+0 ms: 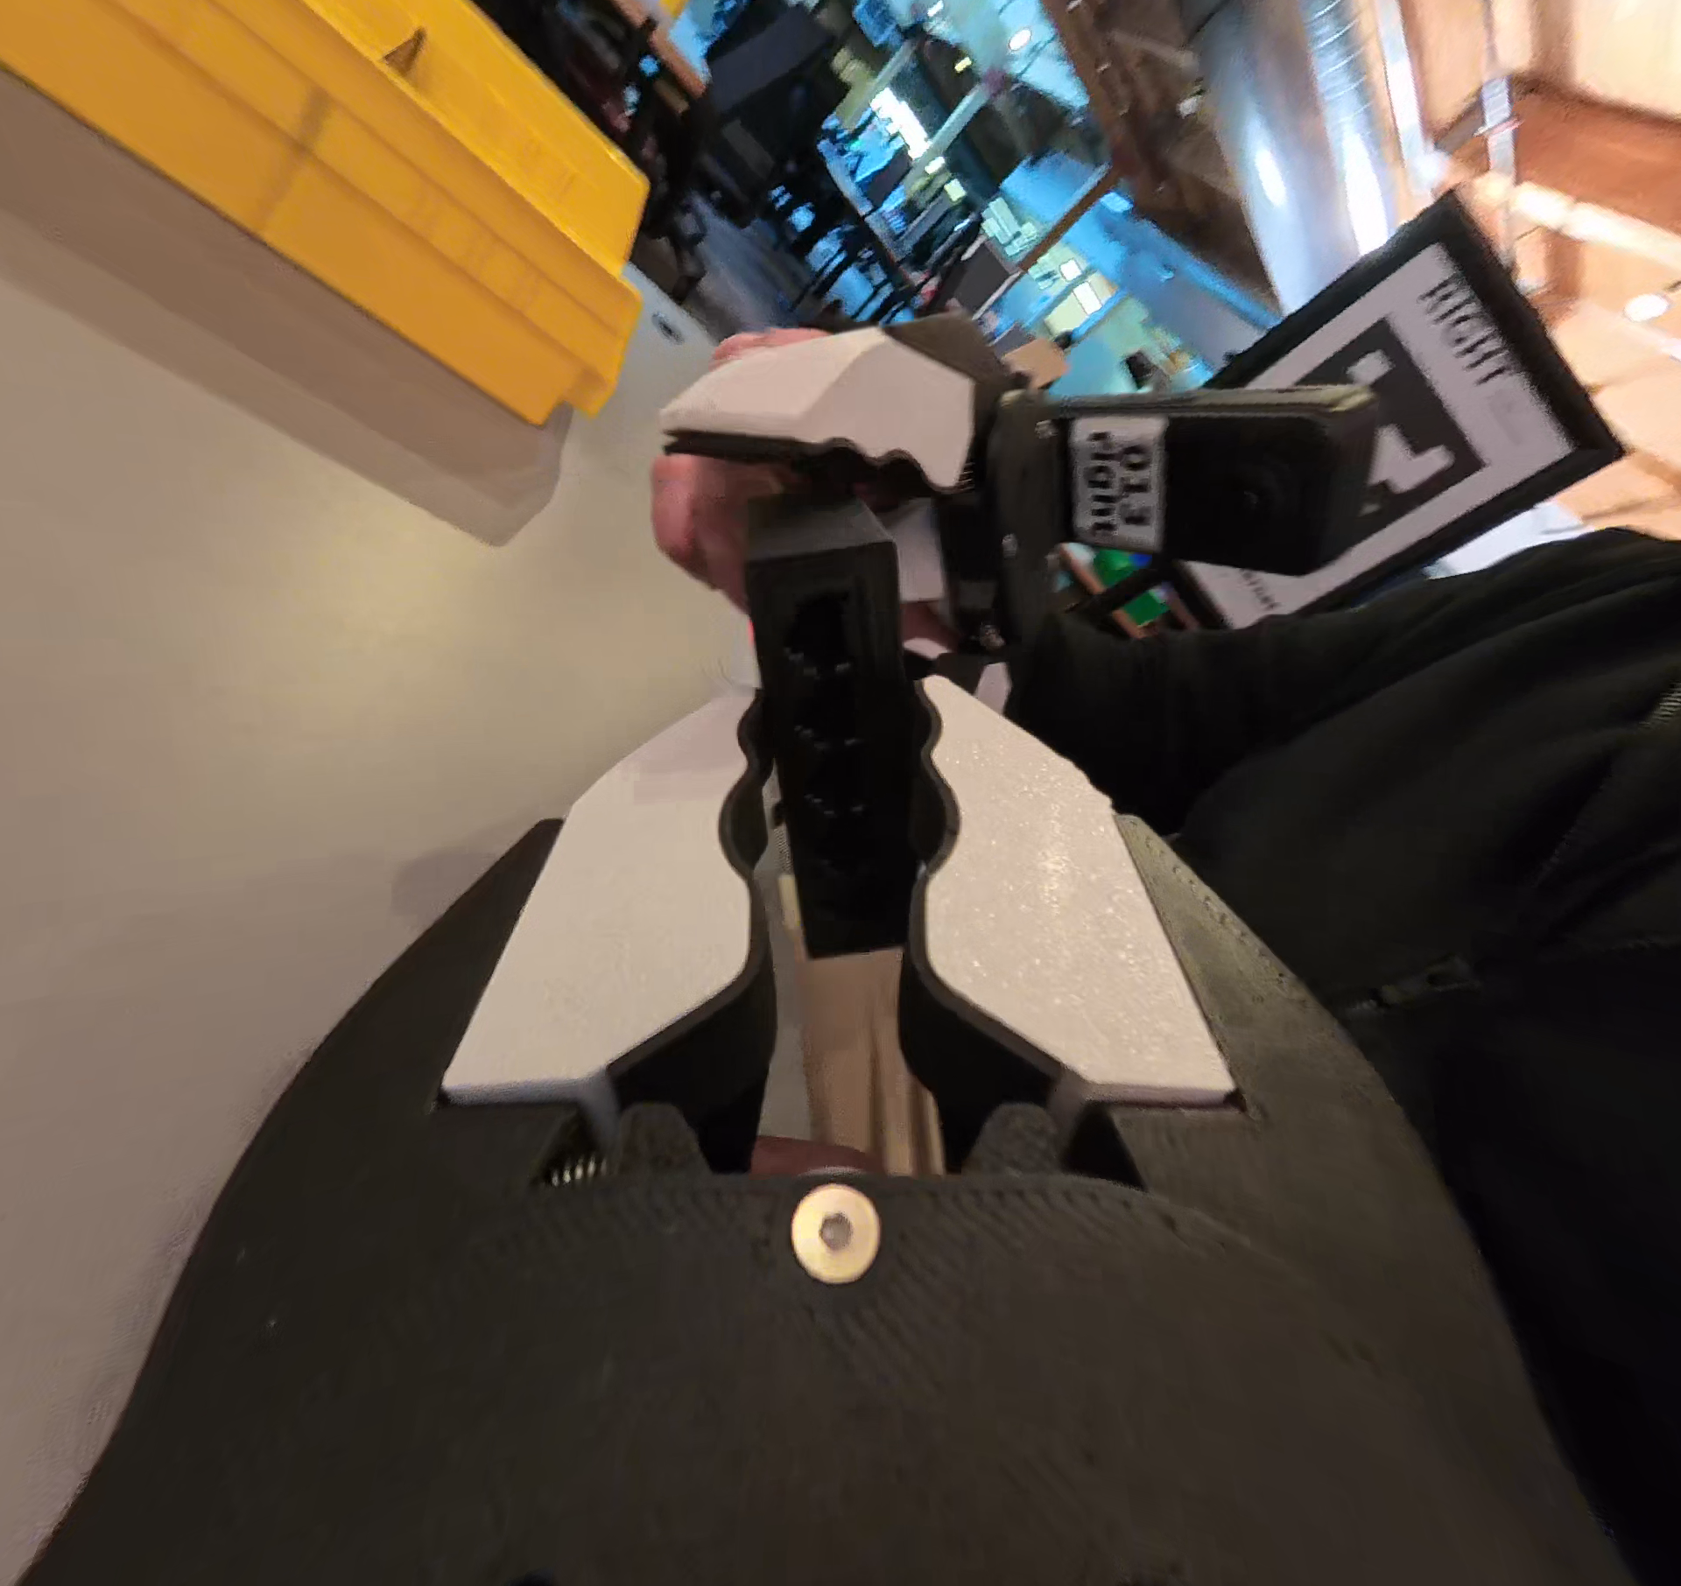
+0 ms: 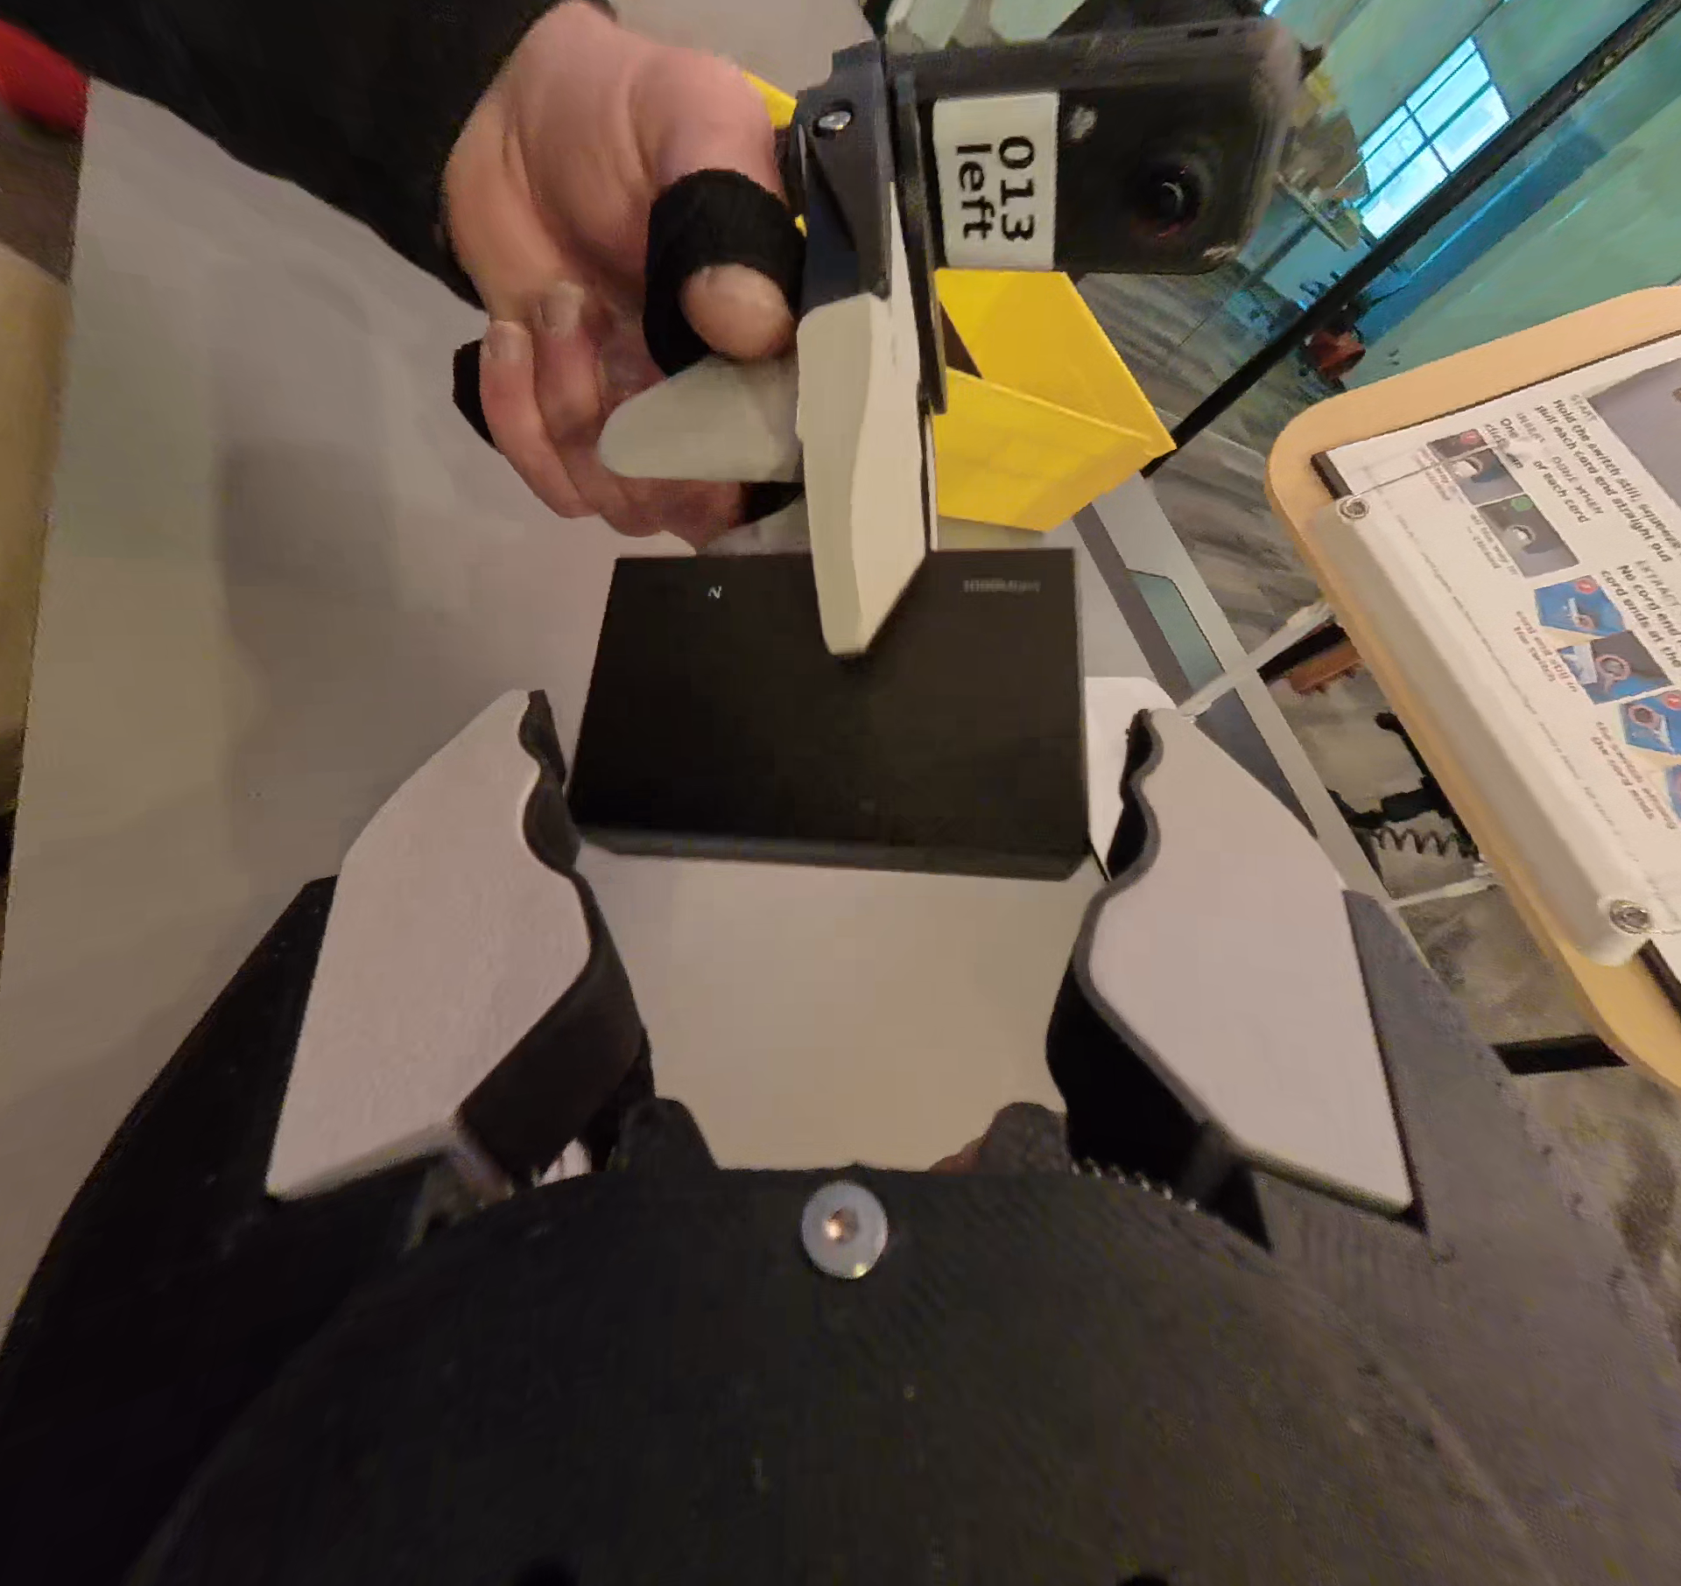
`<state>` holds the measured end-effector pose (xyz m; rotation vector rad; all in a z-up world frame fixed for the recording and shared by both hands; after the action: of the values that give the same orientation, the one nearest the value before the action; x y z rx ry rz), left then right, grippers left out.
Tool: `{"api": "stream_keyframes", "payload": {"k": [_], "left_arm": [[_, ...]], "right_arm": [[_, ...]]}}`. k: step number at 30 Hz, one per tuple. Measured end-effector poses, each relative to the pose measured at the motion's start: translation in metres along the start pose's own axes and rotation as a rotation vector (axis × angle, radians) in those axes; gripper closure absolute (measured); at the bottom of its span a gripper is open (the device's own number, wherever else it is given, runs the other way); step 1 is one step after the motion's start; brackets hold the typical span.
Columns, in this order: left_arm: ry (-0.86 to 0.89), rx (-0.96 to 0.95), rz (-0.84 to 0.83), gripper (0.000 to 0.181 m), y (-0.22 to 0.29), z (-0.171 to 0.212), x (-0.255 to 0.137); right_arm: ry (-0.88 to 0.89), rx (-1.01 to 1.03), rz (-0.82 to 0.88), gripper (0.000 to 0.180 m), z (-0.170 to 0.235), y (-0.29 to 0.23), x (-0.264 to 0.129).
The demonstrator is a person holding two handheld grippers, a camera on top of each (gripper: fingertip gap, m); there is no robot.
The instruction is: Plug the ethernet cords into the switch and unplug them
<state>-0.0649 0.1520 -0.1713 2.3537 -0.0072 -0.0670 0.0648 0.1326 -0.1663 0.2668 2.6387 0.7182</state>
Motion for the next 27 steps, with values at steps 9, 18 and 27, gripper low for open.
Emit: {"api": "stream_keyframes", "payload": {"k": [9, 18, 27], "left_arm": [[0.105, -0.047, 0.056, 0.154, -0.002, -0.003, -0.003], [0.255, -0.122, 0.006, 0.154, -0.01, -0.004, -0.002], [0.339, -0.091, -0.071, 0.154, -0.005, -0.008, 0.002]], "right_arm": [[0.022, -0.053, 0.064, 0.063, 0.004, -0.002, 0.005], [-0.171, -0.088, 0.19, 0.061, 0.007, 0.009, 0.008], [-0.172, 0.046, 0.183, 0.051, 0.009, 0.014, 0.006]]}}
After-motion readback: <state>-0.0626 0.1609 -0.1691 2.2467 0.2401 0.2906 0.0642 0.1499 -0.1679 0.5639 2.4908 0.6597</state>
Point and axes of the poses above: each gripper's, where its closed fingertips meet, x out along the fingers, z out of its underside, y = z × x across the jaws, the point moved 8 cm from there along -x, back along the fingers, and after that the axes turned 3 degrees about y, right-handed, at the moved point
